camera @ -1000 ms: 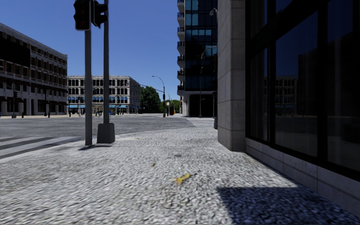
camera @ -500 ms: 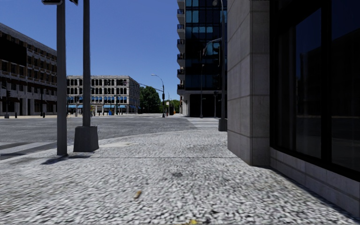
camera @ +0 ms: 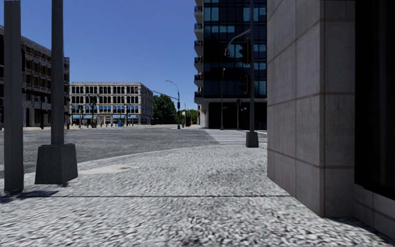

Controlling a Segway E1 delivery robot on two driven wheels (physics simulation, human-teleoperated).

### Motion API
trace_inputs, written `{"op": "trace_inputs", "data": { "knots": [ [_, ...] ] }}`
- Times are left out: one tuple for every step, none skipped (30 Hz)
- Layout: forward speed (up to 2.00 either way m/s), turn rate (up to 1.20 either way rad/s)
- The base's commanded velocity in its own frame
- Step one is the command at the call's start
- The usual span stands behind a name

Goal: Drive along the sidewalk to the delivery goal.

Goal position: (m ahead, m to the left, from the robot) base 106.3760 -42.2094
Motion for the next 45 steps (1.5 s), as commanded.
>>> {"op": "trace_inputs", "data": {
  "knots": [
    [2.00,0.00],
    [2.00,0.00],
    [2.00,0.00],
    [2.00,0.00],
    [2.00,0.00],
    [2.00,0.00],
    [2.00,0.00],
    [2.00,0.00],
    [2.00,0.00],
    [2.00,-0.19],
    [2.00,-0.35],
    [2.00,-0.42],
    [2.00,-0.42],
    [2.00,-0.44],
    [2.00,-0.44],
    [2.00,-0.44],
    [2.00,-0.44],
    [2.00,-0.44],
    [2.00,-0.44],
    [2.00,-0.44],
    [2.00,-0.44],
    [2.00,-0.43],
    [2.00,-0.42],
    [2.00,-0.42],
    [2.00,-0.42],
    [2.00,-0.42],
    [2.00,-0.41],
    [2.00,-0.41],
    [2.00,-0.38],
    [2.00,-0.37],
    [2.00,-0.36],
    [2.00,-0.36],
    [2.00,-0.36],
    [2.00,-0.36],
    [2.00,-0.36],
    [2.00,-0.36],
    [2.00,-0.37],
    [2.00,-0.41],
    [2.00,-0.41],
    [2.00,-0.49],
    [2.00,-0.54],
    [2.00,-0.55],
    [2.00,-0.55],
    [2.00,-0.56],
    [2.00,-0.56]
  ]
}}
